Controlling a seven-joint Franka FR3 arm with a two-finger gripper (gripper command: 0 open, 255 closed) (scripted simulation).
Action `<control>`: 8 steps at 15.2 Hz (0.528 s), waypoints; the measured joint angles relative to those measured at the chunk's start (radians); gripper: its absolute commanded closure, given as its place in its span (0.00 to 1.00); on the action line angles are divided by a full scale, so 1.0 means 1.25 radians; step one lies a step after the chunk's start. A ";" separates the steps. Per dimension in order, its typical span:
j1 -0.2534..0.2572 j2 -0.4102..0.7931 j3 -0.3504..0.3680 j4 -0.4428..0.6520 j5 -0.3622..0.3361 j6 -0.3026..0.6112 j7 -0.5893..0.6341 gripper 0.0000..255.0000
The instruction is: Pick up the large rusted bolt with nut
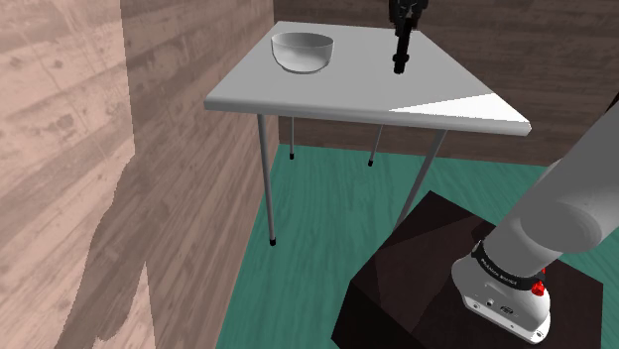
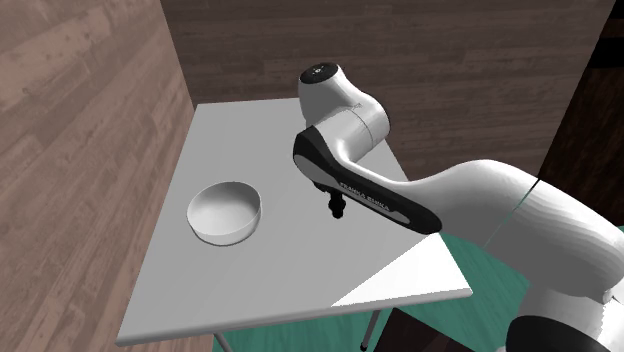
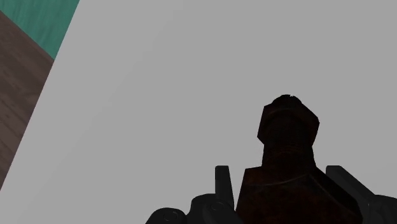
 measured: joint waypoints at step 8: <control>0.000 0.034 0.000 0.129 0.006 -0.093 -0.026 1.00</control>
